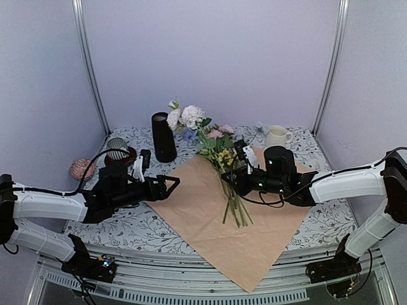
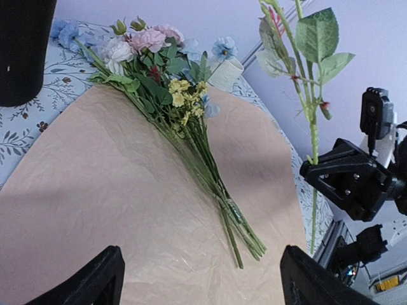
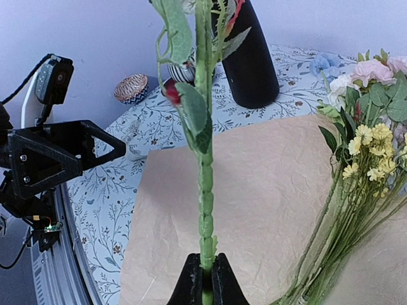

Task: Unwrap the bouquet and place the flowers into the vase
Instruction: Pick up the fake flower from the flattened wrapping paper, then pass from the right arm to the left

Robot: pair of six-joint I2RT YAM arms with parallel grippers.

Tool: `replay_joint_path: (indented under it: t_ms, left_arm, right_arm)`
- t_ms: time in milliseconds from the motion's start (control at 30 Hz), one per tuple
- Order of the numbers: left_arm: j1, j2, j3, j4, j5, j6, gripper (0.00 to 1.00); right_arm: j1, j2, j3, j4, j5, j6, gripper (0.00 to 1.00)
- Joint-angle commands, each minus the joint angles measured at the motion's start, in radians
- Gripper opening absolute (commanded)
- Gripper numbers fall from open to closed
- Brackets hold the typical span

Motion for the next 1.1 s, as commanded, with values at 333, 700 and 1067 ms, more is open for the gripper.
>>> replay_joint_path:
  t_ms: [333,700,1067]
  left_arm:
    - [-0.137,0.086,0.086,0.398,0.116,0.048,0.83]
    - [-0.145,0.164,0.192,0.505,0.235,0.023,0.69]
    - [-0.145,0.186,0.219,0.523,0.281,0.019,0.57]
  right_arm:
    - [0.064,-0.115,-0.014,0.129,-0.102,0.066,0.04]
    - [0.154,-0.162,-0.009,0.177,-0.075,0.066,0.04]
    - [0.167,-0.134,0.02,0.171,-0.106,0.051,0.05]
